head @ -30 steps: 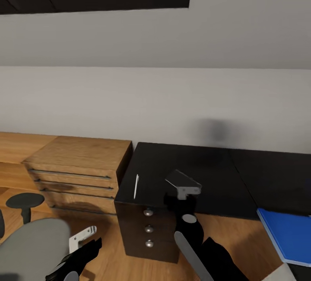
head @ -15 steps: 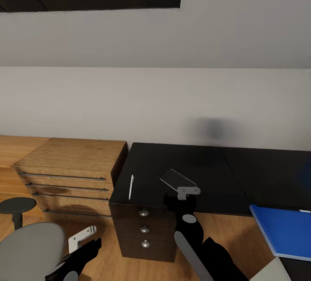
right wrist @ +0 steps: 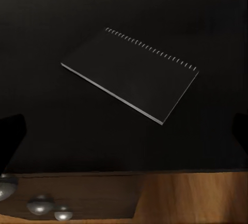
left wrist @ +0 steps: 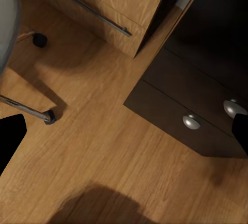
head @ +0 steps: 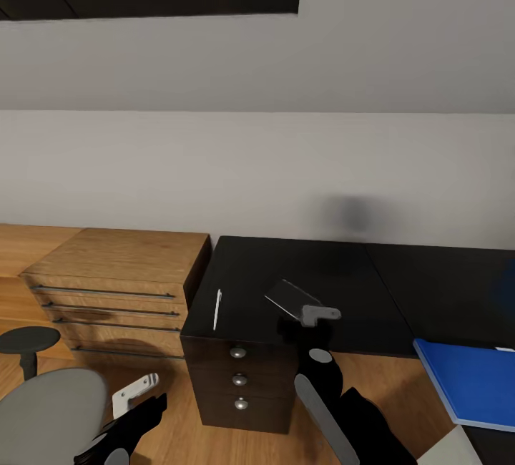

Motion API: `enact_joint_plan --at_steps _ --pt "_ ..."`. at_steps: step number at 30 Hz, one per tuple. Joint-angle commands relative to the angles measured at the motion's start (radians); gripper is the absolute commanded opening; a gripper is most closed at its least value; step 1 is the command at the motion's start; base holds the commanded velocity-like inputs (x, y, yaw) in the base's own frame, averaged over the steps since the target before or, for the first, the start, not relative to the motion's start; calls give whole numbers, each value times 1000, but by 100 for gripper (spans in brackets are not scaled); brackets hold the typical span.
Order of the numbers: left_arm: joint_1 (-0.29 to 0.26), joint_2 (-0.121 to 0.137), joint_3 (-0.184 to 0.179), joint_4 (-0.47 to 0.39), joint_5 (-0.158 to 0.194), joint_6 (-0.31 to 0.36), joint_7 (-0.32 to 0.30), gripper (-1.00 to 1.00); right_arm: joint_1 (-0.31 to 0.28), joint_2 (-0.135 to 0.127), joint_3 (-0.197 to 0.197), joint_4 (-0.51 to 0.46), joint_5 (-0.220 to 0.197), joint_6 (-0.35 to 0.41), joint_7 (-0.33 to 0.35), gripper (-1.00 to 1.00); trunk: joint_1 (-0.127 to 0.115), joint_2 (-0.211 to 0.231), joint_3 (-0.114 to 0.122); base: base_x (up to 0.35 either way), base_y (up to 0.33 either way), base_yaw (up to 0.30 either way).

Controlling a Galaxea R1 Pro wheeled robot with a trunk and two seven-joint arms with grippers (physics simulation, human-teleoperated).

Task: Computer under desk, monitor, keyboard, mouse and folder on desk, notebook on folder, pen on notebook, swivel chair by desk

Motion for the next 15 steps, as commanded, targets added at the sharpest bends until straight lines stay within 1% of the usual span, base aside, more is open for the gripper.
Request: enact_joint_plan --at_steps 1,3,5,6,8,9,13,14,15 --pt "0 1 -2 -2 9 1 9 100 -2 2 -17 0 -4 -2 -4 100 0 -1 -1 0 0 0" --pt "0 1 -2 -2 9 1 9 100 -2 2 -22 2 -2 -7 -3 100 0 -1 -1 0 0 0" --pt "0 1 -2 -2 9 1 10 100 -6 3 -41 14 1 -42 -2 100 0 -1 -1 0 0 0" --pt "0 1 -2 -2 9 1 10 100 -13 3 -62 37 1 -67 -1 100 0 -1 -1 0 0 0" --pt "0 1 -2 -2 9 0 10 100 -37 3 -83 72 2 -89 1 100 0 -1 -1 0 0 0" --pt "0 1 -2 -2 9 0 11 100 -78 3 -98 111 2 -104 6 100 0 -1 -1 0 0 0" --pt "0 1 -2 -1 9 0 11 100 -187 3 -115 211 0 -121 28 100 0 -1 -1 0 0 0" --pt "0 1 -2 -1 8 0 11 100 -266 3 -122 319 -4 -132 61 100 0 -1 -1 0 0 0" --pt "0 1 -2 -1 8 0 11 100 -291 3 -123 358 -4 -137 77 100 0 -1 -1 0 0 0"
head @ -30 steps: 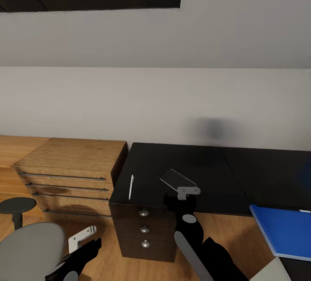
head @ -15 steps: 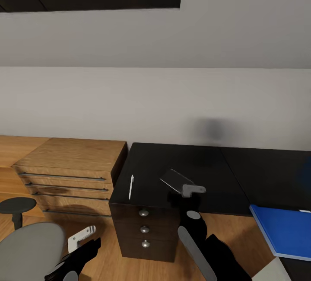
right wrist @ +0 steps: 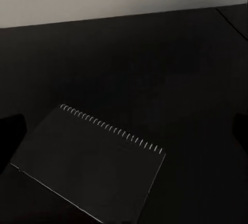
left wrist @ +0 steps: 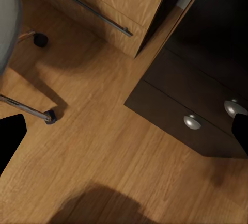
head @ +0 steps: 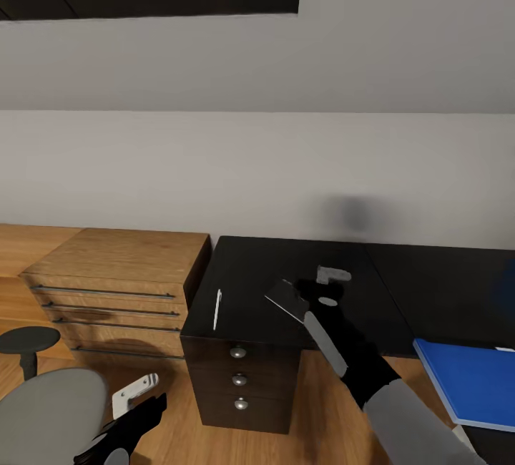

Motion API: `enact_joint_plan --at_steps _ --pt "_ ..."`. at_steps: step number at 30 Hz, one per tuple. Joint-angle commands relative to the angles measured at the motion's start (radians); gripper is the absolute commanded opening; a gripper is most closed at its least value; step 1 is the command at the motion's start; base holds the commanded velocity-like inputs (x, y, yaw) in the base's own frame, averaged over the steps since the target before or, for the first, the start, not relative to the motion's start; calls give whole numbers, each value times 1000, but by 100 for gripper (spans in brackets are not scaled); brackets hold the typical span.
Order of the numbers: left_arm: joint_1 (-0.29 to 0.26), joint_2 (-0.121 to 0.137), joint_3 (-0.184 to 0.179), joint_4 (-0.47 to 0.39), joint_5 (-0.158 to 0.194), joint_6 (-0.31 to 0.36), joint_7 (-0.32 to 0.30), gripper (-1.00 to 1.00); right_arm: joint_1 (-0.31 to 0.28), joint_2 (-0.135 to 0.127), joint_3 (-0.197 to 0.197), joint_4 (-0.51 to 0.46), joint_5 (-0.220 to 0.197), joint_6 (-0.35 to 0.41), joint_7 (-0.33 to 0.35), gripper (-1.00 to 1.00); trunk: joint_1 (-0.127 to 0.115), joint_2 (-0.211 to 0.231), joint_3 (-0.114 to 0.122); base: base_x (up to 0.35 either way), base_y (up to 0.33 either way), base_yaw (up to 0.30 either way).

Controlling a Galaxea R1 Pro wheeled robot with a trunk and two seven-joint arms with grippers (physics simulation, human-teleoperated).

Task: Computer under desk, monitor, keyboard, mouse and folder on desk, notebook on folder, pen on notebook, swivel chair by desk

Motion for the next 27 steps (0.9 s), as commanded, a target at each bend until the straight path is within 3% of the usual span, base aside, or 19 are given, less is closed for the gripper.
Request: enact_joint_plan --at_steps 1,2,5,9,14,18,27 --pt "0 1 -2 -2 9 1 9 100 -26 0 1 39 -6 -1 11 100 0 -1 -1 0 0 0" --pt "0 2 -1 -2 8 1 9 100 -75 0 -1 114 -7 -13 57 100 0 -1 -1 0 0 0" --pt "0 3 0 -3 8 1 9 100 -145 0 -4 222 -7 -25 138 100 0 -1 -1 0 0 0" --pt "0 6 2 -3 8 1 9 100 -180 0 -6 280 -7 -32 185 100 0 -1 -1 0 0 0" --pt "0 7 5 -3 8 1 9 100 -194 1 -2 302 -12 -32 208 100 0 -1 -1 0 0 0" --pt "0 7 7 -3 8 1 9 100 -194 20 -2 306 -12 -32 210 100 0 -1 -1 0 0 0" --pt "0 7 8 -4 8 -2 8 100 -192 18 -3 347 -3 -29 214 100 0 -1 -1 108 0 0"
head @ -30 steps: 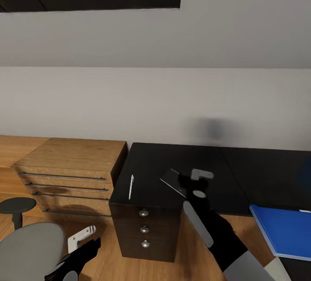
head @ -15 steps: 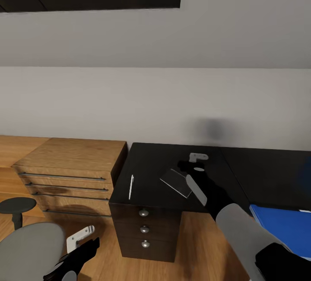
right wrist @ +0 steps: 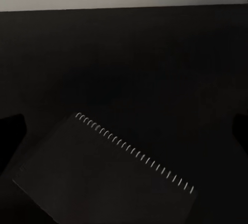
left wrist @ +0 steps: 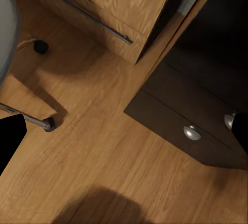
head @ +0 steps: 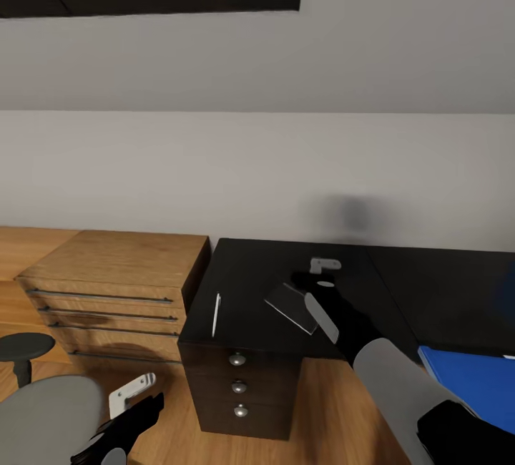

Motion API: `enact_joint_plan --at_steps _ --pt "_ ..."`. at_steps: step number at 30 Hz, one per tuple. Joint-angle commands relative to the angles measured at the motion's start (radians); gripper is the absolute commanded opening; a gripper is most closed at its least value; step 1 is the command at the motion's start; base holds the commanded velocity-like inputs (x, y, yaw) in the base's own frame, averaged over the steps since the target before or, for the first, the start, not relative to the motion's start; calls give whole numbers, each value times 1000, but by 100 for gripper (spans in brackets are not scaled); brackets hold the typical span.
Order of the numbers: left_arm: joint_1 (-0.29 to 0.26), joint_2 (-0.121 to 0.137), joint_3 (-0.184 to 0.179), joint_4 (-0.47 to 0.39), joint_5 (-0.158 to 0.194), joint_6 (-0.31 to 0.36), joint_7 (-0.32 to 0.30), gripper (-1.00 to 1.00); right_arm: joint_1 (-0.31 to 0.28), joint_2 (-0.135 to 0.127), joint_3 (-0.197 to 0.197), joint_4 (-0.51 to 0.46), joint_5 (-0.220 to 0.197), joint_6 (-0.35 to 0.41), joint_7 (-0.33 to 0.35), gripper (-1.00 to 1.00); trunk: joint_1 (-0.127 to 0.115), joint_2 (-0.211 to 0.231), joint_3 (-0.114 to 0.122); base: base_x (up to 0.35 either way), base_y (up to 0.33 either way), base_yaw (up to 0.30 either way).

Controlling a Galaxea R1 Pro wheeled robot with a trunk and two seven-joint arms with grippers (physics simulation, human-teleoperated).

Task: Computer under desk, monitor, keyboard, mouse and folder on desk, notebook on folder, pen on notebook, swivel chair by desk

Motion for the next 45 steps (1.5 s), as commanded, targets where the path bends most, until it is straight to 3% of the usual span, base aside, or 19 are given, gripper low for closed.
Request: enact_joint_plan --at_steps 1,13,23,37,45 --pt "0 1 -2 -2 9 1 9 100 -1 -1 5 15 -6 3 -5 100 1 -1 -1 135 0 0" --pt "0 1 34 -3 9 0 6 100 -2 -1 2 83 -5 0 -1 100 1 -1 -1 39 0 0" --pt "0 0 106 -3 10 0 4 100 -2 -1 1 99 -5 -3 0 100 1 -1 -1 168 0 0" --pt "7 0 121 7 11 0 6 100 -2 -3 0 99 -5 -3 18 100 1 -1 -1 54 0 0" --pt "61 8 137 8 9 -10 6 100 -2 -8 -1 99 -9 0 76 100 1 -1 -1 2 0 0"
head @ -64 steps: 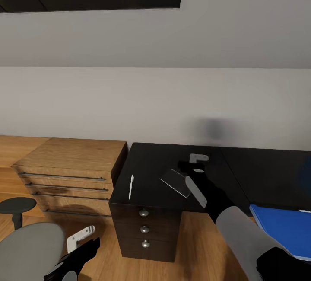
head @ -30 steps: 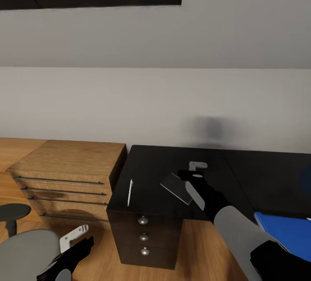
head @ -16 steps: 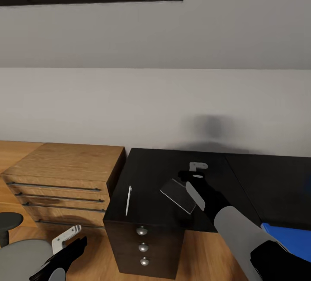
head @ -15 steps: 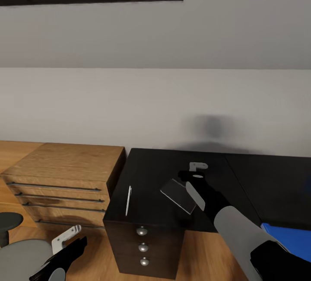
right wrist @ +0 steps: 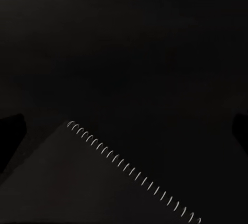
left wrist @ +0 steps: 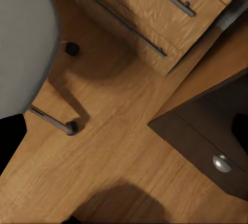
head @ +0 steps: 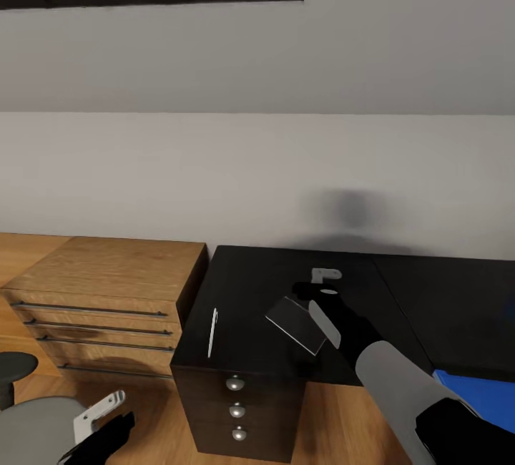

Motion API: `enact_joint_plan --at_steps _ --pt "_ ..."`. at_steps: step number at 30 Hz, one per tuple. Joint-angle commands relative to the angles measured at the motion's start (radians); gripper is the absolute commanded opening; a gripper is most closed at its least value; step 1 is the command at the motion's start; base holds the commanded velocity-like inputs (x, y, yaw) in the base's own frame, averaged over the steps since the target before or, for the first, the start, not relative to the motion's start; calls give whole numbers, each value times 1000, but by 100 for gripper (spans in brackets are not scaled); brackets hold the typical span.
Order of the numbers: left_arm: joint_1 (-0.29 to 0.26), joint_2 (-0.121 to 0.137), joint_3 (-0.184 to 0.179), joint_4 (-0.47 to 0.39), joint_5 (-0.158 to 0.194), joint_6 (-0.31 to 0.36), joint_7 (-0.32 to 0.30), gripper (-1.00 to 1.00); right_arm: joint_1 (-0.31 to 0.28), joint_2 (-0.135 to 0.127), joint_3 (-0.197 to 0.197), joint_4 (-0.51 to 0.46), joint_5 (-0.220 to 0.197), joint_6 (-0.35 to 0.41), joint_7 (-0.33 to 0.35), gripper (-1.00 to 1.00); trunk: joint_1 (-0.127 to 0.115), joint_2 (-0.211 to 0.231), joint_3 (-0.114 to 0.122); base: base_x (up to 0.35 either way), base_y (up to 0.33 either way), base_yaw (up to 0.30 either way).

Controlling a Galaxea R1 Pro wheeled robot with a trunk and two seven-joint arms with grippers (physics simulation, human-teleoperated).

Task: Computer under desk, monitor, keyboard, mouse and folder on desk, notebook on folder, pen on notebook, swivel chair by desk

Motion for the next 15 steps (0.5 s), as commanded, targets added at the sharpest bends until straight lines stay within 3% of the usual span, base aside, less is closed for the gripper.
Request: enact_joint_plan --at_steps 1,8,11,15 --pt "3 1 2 -2 8 -1 6 100 -1 -1 6 -1 -9 3 -6 100 0 -1 -1 0 0 0" --pt "17 34 10 36 9 -38 6 100 -1 -1 6 -1 -12 -1 7 100 0 -1 -1 0 0 0" --pt "17 37 11 40 8 -43 5 100 -1 0 9 -1 -11 -2 8 100 0 -1 -1 0 0 0" --pt "40 43 11 38 7 -119 -71 100 -1 0 10 -1 -8 -3 9 100 0 -1 -1 0 0 0"
